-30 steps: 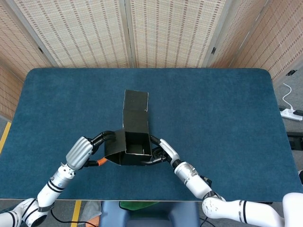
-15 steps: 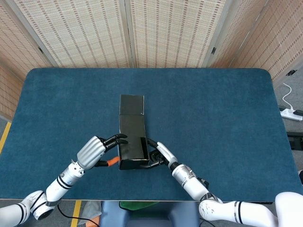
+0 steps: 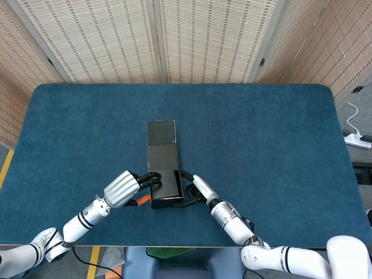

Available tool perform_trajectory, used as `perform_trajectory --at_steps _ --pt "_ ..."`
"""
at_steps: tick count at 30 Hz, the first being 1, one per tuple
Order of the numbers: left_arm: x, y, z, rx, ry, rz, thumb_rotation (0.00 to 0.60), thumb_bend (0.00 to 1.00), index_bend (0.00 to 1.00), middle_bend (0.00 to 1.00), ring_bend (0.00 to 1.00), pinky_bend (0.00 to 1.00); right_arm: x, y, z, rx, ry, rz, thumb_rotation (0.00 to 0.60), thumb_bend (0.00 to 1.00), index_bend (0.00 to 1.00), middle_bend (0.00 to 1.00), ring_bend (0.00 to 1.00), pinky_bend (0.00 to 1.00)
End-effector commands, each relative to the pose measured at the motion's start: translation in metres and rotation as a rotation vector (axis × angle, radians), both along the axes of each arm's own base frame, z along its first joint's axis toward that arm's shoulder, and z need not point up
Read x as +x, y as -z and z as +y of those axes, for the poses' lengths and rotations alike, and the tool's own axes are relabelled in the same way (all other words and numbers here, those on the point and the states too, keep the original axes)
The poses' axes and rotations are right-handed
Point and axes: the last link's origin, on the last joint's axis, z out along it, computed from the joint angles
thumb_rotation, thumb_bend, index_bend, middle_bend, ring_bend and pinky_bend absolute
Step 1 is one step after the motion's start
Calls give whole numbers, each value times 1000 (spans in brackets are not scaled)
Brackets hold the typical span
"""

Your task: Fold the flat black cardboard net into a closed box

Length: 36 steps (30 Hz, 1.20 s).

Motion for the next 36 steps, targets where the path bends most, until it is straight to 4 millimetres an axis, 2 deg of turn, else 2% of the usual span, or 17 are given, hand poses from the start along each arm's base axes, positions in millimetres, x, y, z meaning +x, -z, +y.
perform_trajectory --at_steps 1,12,20,28,36 --pt "-5 13 0 -10 17 32 600 324 367 376 820 911 -3 6 -2 -2 -5 12 600 230 468 510 806 1000" --pt "-12 36 1 -26 35 37 600 323 395 404 820 904 -12 22 -6 -31 -43 65 600 230 468 509 805 1000" --pt "-19 49 3 -7 87 143 600 324 399 404 818 897 -20 32 -6 -42 -59 94 600 231 468 503 804 1000" --pt "-22 55 -1 24 123 242 600 324 402 395 811 889 -26 37 -3 -52 -69 104 600 231 469 500 803 1000" --pt "-16 59 -6 37 129 324 600 324 430 410 810 880 -30 38 3 -69 -94 106 600 231 468 500 801 1000"
